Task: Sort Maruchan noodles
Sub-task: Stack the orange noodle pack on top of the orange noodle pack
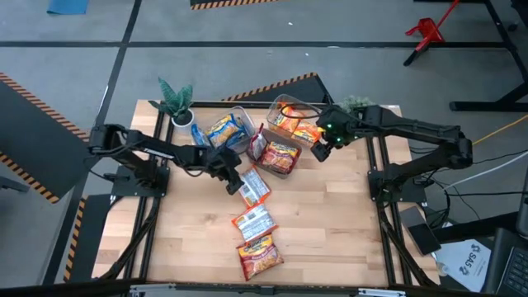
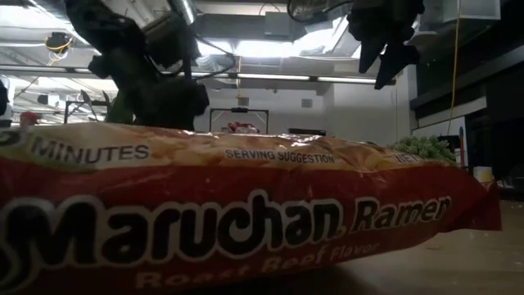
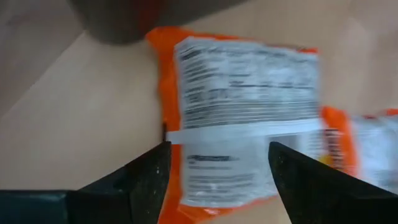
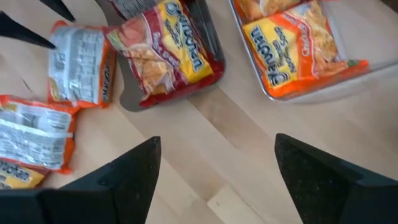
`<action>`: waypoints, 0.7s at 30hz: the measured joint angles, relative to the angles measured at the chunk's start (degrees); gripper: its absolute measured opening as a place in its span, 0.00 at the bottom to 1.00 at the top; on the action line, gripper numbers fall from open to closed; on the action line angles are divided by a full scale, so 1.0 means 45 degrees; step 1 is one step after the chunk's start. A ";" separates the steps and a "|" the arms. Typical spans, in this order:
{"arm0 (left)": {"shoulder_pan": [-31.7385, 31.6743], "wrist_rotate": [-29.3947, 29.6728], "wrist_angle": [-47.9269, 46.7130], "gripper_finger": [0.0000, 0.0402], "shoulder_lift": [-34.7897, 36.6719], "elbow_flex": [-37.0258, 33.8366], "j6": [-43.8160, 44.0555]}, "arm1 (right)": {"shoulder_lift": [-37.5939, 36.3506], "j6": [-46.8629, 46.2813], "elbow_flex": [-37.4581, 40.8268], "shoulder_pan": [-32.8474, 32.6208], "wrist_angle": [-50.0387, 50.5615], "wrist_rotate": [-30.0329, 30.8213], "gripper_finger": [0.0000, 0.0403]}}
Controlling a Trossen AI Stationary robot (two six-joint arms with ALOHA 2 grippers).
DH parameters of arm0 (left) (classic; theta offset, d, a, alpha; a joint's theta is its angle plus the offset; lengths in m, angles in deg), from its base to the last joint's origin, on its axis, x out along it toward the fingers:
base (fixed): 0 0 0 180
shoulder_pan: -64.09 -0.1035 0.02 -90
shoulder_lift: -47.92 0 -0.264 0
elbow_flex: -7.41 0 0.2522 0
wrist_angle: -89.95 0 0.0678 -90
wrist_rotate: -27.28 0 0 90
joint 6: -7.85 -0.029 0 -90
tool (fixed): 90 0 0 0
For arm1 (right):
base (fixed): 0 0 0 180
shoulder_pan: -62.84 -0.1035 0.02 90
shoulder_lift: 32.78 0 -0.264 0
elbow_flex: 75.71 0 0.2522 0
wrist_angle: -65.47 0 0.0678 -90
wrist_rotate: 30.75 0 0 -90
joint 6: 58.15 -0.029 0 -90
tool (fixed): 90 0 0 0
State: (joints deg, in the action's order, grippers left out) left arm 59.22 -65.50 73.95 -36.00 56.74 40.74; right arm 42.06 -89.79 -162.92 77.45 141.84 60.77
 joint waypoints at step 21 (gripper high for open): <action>0.0384 -0.4181 0.5390 0.53 -0.3770 0.0039 0.1644 | 0.0000 0.0126 0.0102 -0.0005 -0.0315 0.0097 0.74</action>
State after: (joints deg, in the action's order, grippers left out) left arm 60.95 -84.31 98.21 -52.96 56.92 48.13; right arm 42.06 -89.22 -162.47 77.43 140.42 61.21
